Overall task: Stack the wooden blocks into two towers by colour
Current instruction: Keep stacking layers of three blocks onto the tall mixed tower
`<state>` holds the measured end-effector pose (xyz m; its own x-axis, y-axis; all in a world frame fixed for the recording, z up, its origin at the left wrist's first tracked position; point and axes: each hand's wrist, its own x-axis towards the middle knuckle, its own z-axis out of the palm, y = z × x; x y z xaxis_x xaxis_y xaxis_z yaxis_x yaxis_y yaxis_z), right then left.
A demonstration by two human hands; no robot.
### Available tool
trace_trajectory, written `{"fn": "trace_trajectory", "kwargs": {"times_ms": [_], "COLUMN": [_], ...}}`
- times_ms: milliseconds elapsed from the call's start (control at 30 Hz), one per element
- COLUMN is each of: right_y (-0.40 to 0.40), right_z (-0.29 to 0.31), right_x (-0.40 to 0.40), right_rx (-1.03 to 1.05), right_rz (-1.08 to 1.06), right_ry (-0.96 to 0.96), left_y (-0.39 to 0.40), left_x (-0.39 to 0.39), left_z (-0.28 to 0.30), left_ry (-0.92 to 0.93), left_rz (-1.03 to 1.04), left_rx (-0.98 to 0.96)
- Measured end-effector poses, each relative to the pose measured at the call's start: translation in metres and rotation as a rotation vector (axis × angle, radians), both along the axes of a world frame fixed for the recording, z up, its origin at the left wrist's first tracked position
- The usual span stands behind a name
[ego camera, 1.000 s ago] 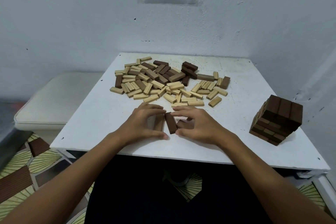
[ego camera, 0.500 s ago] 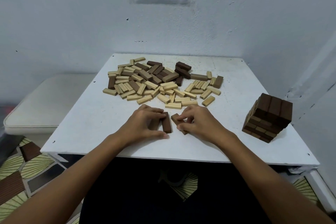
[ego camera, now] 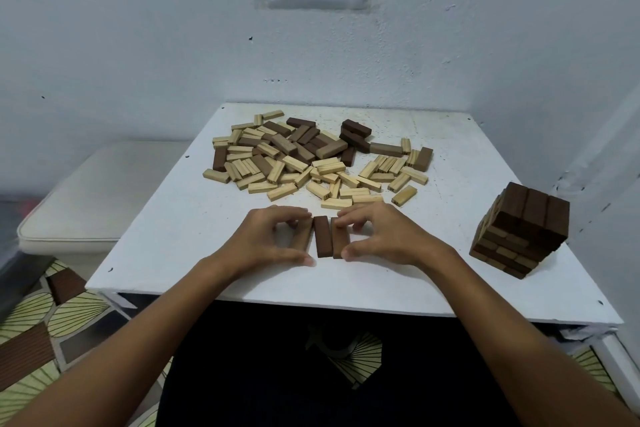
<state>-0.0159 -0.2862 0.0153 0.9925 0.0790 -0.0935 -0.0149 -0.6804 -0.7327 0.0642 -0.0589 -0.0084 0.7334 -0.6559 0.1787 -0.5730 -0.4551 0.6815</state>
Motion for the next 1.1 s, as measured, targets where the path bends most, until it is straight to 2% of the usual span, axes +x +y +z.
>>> {"fn": "trace_trajectory", "kwargs": {"times_ms": [233,500,633,833,933,1000,1100], "right_y": [0.006,0.007,0.009,0.019,0.022,0.023,0.03], "right_z": [-0.008,-0.013,-0.014,-0.019,-0.018,-0.018,-0.016], "right_x": [-0.001,-0.005,-0.011,-0.02,-0.023,-0.023,-0.019], "right_rx": [0.014,-0.011,0.003,-0.02,-0.054,0.009,0.225], "right_rz": [-0.024,0.039,0.028,0.043,0.059,0.02,-0.199], "right_ry": [-0.106,-0.09,-0.096,-0.125,-0.121,-0.162,-0.29], "left_y": [-0.008,-0.02,-0.015,-0.008,-0.007,-0.005,-0.006], "left_x": [-0.009,-0.019,-0.009,0.012,0.017,0.015,0.0], "left_z": [-0.003,-0.005,0.005,0.02,0.024,0.022,0.015], "left_ry": [-0.062,-0.066,-0.032,0.078,0.019,-0.008,0.16], "left_rz": [0.04,0.075,-0.024,-0.267,-0.326,-0.275,-0.102], "left_rx": [-0.071,-0.028,0.016,0.25,0.348,0.296,-0.103]}}
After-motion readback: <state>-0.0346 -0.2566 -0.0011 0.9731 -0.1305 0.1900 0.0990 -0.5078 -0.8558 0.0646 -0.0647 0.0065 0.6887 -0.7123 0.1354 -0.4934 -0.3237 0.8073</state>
